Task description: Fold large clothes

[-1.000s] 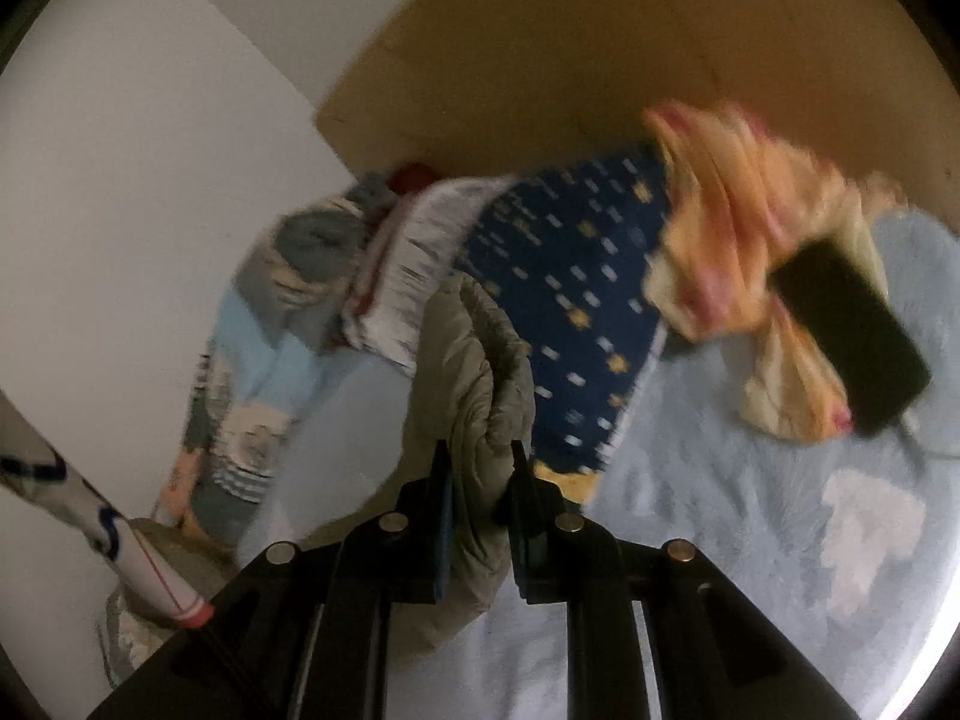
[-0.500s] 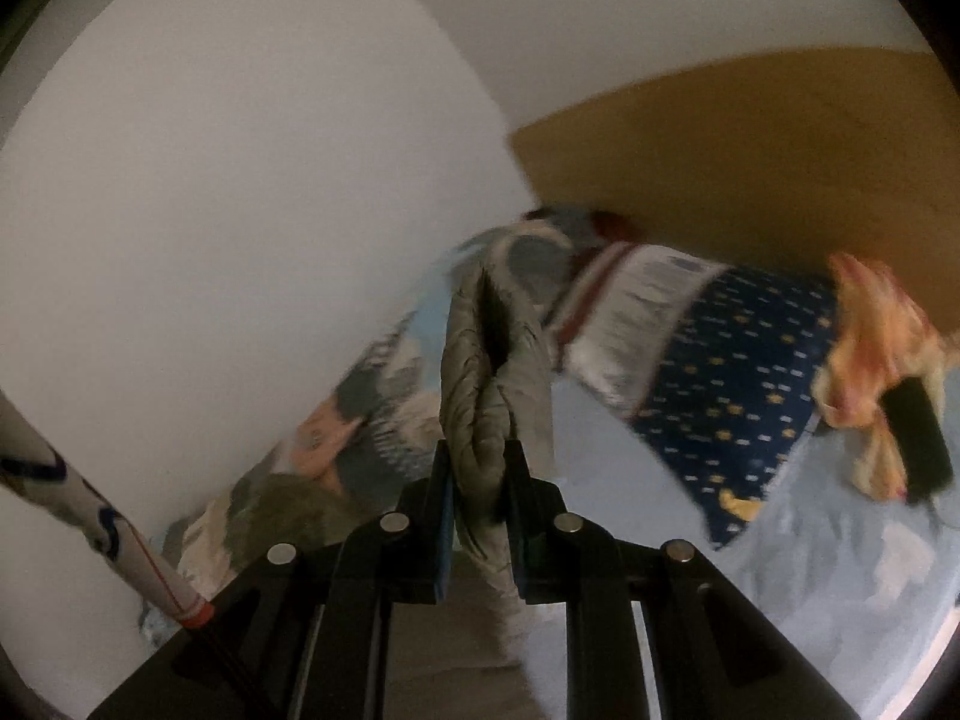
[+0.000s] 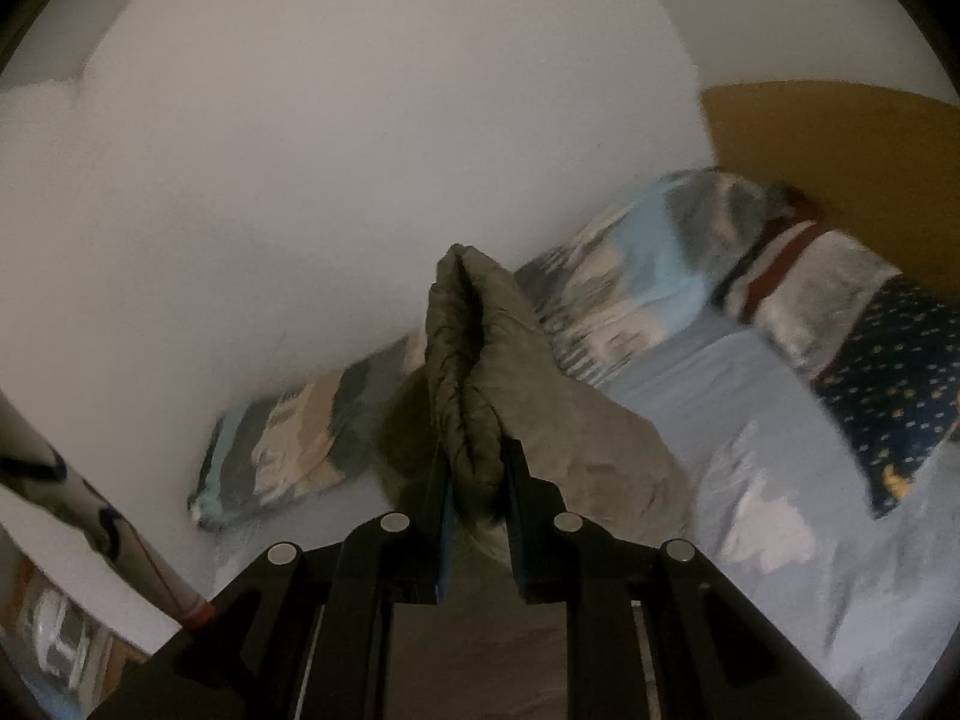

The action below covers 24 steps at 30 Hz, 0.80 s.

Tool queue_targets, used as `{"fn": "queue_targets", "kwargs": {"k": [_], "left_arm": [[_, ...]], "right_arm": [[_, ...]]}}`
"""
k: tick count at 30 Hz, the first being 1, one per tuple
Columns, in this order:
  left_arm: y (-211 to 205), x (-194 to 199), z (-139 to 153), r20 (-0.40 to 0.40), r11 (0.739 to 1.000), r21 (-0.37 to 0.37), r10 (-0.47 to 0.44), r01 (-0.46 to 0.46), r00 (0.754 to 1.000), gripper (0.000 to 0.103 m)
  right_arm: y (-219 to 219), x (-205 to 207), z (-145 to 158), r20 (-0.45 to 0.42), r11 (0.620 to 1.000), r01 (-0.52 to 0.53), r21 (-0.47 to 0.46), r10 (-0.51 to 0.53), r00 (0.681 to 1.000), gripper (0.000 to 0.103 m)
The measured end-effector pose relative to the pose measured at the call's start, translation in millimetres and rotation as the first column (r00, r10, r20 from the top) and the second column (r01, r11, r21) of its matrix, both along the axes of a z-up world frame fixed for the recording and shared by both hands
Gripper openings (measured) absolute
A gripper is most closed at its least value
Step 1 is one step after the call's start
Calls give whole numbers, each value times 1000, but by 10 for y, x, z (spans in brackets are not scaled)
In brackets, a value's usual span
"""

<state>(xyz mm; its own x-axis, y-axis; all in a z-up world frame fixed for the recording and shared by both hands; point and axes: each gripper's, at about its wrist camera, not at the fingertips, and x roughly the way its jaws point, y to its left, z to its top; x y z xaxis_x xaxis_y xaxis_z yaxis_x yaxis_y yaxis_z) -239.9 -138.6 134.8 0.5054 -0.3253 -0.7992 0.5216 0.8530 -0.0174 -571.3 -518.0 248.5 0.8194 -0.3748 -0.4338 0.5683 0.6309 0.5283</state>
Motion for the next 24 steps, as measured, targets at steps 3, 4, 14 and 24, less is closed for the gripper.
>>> {"fn": "queue_targets", "kwargs": {"k": [3, 4, 14, 24], "left_arm": [[97, 64, 38, -7, 1000, -16, 20, -20, 1000, 103], [130, 88, 46, -11, 999, -21, 26, -26, 1000, 103], [300, 249, 67, -57, 995, -57, 75, -78, 996, 103], [285, 367, 7, -108, 992, -69, 99, -106, 989, 103]], "right_arm": [[204, 331, -174, -18, 997, -71, 18, 71, 997, 16], [276, 440, -235, -25, 996, -91, 23, 92, 995, 16], [1129, 1738, -1308, -211, 966, -249, 64, 257, 943, 16], [1379, 2473, -2257, -327, 947, -287, 142, 319, 890, 30]]}}
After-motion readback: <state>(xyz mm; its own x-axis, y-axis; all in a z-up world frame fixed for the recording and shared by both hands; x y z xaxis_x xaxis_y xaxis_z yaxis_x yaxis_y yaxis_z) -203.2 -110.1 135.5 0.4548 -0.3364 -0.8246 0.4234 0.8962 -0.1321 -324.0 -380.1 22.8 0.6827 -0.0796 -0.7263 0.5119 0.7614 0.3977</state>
